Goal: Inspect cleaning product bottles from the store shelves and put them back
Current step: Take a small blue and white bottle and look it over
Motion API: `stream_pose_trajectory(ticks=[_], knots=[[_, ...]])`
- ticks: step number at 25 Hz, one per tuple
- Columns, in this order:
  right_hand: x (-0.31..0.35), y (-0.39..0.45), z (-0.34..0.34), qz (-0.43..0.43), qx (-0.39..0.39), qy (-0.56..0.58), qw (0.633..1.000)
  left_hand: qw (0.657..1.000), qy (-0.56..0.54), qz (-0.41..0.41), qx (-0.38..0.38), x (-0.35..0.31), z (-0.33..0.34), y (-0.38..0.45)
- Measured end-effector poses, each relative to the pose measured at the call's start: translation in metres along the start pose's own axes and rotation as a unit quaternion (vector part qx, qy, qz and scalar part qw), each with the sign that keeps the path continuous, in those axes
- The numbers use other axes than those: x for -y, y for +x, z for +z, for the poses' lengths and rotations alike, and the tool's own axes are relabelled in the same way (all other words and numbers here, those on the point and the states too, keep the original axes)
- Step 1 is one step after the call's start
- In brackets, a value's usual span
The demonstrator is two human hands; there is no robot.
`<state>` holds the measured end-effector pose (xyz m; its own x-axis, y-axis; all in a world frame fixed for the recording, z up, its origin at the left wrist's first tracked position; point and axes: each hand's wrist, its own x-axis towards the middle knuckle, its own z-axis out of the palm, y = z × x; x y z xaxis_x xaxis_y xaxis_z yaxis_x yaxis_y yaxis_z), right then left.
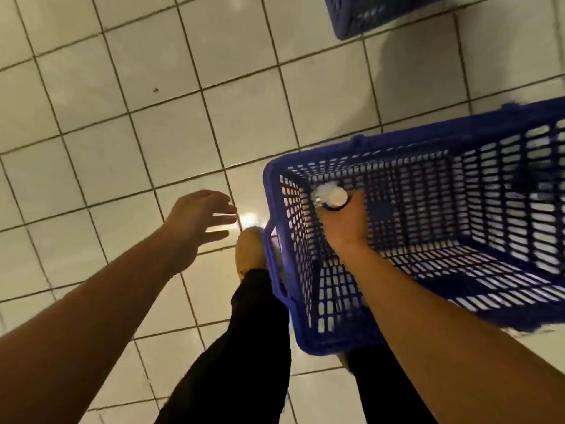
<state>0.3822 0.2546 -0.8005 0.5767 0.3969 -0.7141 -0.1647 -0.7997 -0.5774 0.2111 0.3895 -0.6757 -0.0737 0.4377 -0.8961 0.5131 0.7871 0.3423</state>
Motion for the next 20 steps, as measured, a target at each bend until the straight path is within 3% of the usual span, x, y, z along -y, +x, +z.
stream_pose_trajectory(ticks=[3, 9, 15, 20], knots=[[-0.014, 0.020, 0.035, 0.003, -0.037, 0.025, 0.999, 0.996, 0.054, -0.052, 0.056, 0.019, -0.005, 0.031], [-0.027, 0.032, 0.059, 0.011, -0.040, 0.028, 0.999, 0.989, 0.096, -0.025, 0.112, 0.015, 0.002, 0.053], [-0.024, 0.024, 0.040, 0.040, 0.049, -0.014, 0.998, 0.987, 0.107, -0.031, 0.114, 0.003, -0.002, 0.039], [0.009, -0.044, -0.036, 0.104, 0.130, -0.009, 0.986, 0.983, 0.131, -0.071, 0.106, 0.007, -0.003, -0.042]])
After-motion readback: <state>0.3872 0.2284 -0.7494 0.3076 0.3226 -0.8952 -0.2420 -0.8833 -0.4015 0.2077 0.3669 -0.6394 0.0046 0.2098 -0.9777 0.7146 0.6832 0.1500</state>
